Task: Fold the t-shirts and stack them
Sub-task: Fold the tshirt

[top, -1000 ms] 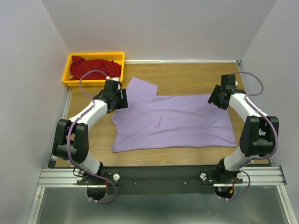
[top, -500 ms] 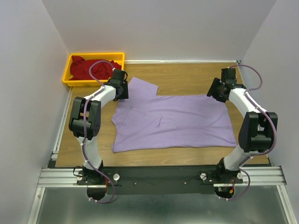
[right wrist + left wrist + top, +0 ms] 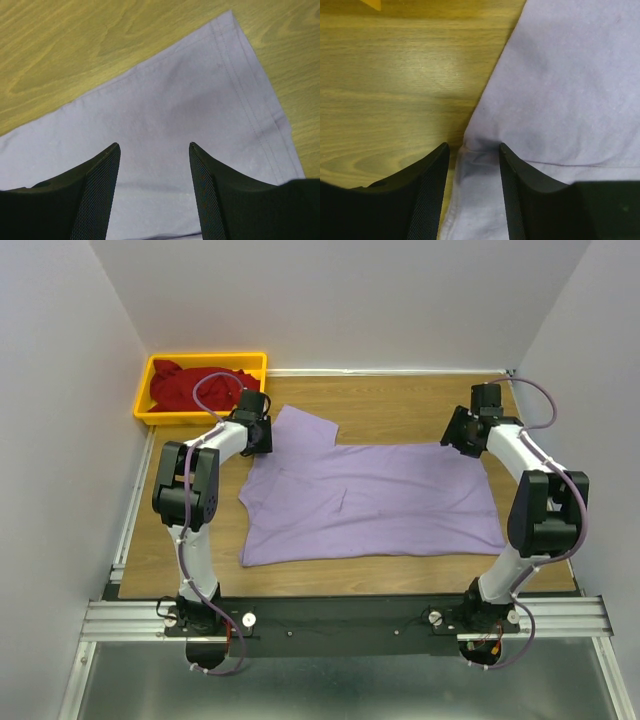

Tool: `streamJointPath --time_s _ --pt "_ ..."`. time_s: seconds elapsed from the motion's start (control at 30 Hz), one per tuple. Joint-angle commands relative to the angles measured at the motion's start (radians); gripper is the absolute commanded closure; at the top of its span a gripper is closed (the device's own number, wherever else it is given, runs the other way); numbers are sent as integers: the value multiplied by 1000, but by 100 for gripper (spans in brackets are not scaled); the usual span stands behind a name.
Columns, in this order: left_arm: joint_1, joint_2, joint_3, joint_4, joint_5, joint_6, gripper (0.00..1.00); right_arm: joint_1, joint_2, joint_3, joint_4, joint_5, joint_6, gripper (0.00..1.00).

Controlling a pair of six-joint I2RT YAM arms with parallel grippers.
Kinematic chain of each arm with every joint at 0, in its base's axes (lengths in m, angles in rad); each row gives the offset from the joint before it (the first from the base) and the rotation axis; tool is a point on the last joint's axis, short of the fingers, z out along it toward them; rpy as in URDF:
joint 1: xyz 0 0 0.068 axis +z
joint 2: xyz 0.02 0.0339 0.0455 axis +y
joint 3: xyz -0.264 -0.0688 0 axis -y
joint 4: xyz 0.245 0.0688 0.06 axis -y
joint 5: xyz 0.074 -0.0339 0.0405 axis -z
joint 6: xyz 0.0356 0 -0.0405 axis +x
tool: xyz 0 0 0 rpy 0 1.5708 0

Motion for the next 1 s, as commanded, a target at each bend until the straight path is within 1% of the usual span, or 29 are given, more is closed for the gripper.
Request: streamJointPath --time_s 0.0,0.03,0.07,0.1,0.17,0.2,0.23,0.27,0.3,0.37,0.47,0.53,0.57,0.6,0.67,0.83,0.97 --pt "-4 49 -1 -26 59 4 49 -3 35 44 -2 24 -13 36" --pt "-4 55 4 -32 59 7 51 -3 40 50 -1 35 -12 36" --pt "-2 63 7 -39 60 7 55 -3 52 61 5 65 -13 36" --pt "-4 64 13 -43 57 10 56 -3 58 63 15 82 -17 36" --pt "-4 67 16 -45 59 22 69 -5 77 63 65 115 -47 36" --pt "-4 67 19 -49 53 25 72 -5 90 61 85 122 -59 36" --pt "-4 67 20 -51 43 30 88 -5 103 66 110 136 -82 36" --pt "-4 66 21 -54 37 34 95 -6 118 73 116 150 -93 36" --pt "-4 64 22 -56 24 36 97 -6 153 90 124 161 -110 36" --pt "-4 64 25 -57 16 37 98 -12 181 100 153 173 -165 36" --pt "-4 60 25 -54 20 41 98 -40 218 107 203 161 -229 47" --pt "-4 58 28 -56 20 41 98 -72 235 113 228 147 -248 49" --pt "-4 56 30 -57 22 41 98 -83 241 121 232 115 -266 50" --pt "-4 55 31 -56 22 39 98 -98 244 127 237 103 -277 53" --pt "-2 55 31 -54 28 41 98 -107 255 142 245 92 -312 55" --pt "-4 55 37 -54 34 39 99 -120 293 172 245 24 -369 55" --pt "-4 53 37 -56 31 39 99 -124 322 181 245 -26 -374 55"
